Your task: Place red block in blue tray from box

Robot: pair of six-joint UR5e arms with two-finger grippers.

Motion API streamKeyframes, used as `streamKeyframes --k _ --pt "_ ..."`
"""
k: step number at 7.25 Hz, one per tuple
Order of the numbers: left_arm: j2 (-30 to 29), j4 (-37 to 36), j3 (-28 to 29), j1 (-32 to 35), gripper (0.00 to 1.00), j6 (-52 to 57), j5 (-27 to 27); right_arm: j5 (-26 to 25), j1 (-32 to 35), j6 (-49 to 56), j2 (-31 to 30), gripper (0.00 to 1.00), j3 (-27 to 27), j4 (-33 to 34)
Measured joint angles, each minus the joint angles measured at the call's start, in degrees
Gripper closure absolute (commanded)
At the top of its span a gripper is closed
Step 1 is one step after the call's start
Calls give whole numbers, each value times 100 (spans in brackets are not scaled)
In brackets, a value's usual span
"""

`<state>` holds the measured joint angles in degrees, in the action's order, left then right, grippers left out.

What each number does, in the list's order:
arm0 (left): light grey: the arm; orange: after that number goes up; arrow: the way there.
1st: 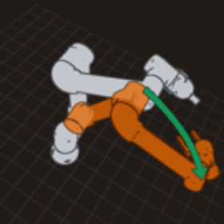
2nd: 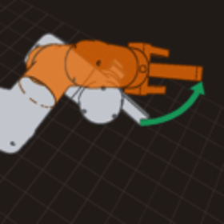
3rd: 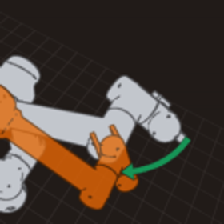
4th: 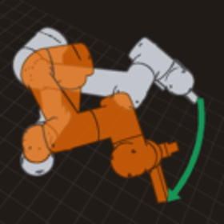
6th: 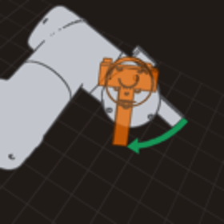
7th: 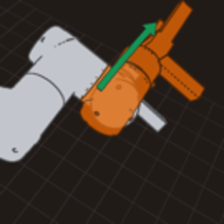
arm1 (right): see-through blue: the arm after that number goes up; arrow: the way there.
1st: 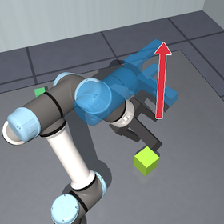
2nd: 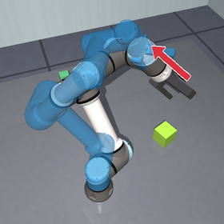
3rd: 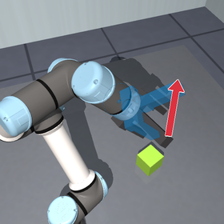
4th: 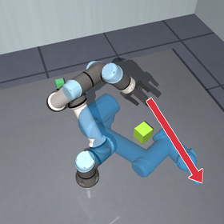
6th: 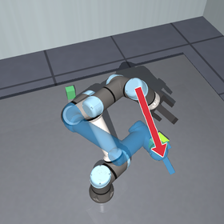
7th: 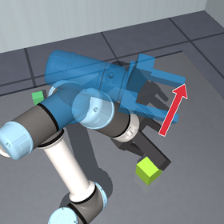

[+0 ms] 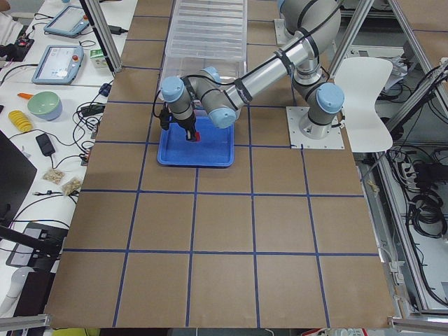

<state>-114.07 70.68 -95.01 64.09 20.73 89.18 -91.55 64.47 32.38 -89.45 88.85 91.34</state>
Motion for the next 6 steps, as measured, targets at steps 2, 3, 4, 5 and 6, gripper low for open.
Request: streamKeyframes --k 2,3,4,5,6 --pt "-255 -200 -7 14 100 10 -8 -1 -450 329 284 0 234 169" --pt "-340 -253 -8 29 100 12 -14 -12 -515 371 452 0 429 456" --pt "-387 -298 -6 52 100 15 -19 -36 -550 394 582 0 667 838" --pt "-405 -321 -6 81 100 17 -22 -56 -566 411 640 0 919 1226" --pt "-411 -328 -7 102 100 18 -28 -62 -572 413 658 0 1116 1491"
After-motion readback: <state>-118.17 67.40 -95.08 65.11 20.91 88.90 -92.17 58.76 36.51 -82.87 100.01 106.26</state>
